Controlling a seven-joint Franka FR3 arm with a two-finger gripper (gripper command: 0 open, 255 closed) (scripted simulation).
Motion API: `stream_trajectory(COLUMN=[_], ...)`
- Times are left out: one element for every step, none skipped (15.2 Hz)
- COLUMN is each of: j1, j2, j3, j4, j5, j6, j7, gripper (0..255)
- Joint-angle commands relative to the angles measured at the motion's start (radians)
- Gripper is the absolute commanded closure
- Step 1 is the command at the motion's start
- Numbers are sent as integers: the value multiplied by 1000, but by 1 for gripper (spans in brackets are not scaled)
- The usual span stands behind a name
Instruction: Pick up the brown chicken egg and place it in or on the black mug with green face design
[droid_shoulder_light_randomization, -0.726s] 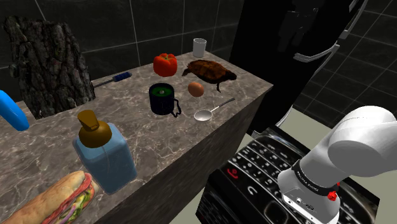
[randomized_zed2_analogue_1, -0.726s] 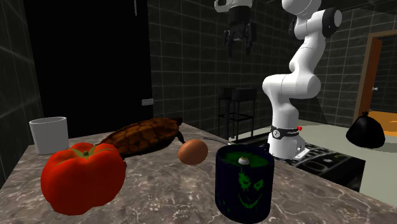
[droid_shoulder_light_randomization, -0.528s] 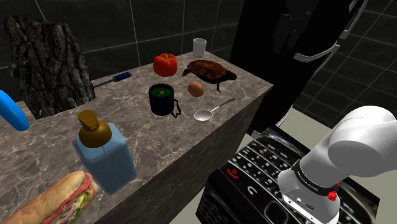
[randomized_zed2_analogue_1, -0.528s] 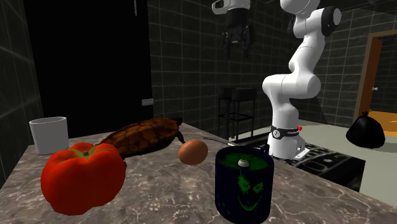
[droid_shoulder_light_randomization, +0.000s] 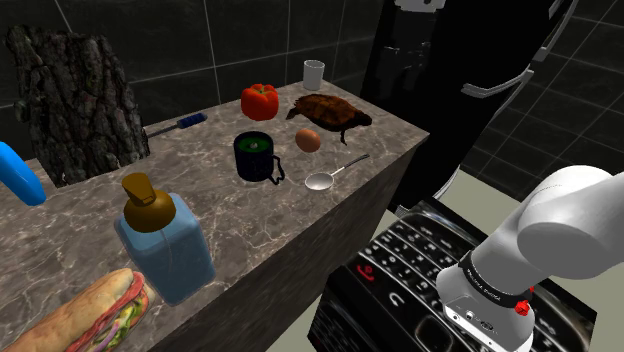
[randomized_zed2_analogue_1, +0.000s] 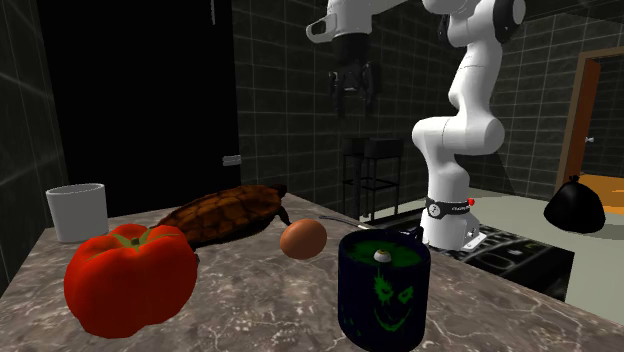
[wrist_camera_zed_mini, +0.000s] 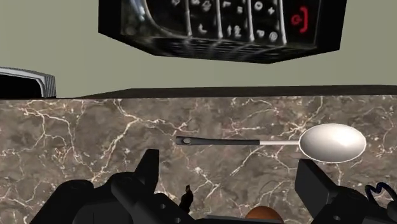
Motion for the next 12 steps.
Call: stream_trajectory(j1=[8,11,14,18,21,24,27,29,32,35,38,40], j2=[79,115,152,189,226,264,302,340,378,416,455,494], j3=[7,10,13,16,18,21,24,27,29,32,35,37], j4=[29,42,56,72,89,107,126,146,168,191,215,241], j5=[13,18,23,28,33,38,43,48,52,57,61,65], j6=[39,57,74,90,105,119,132,144,155,165,174,181], j7=[10,14,17,20,23,26,29,31,34,36,39,41], gripper=[0,0,0,0,0,0,0,0,0,0,0,0])
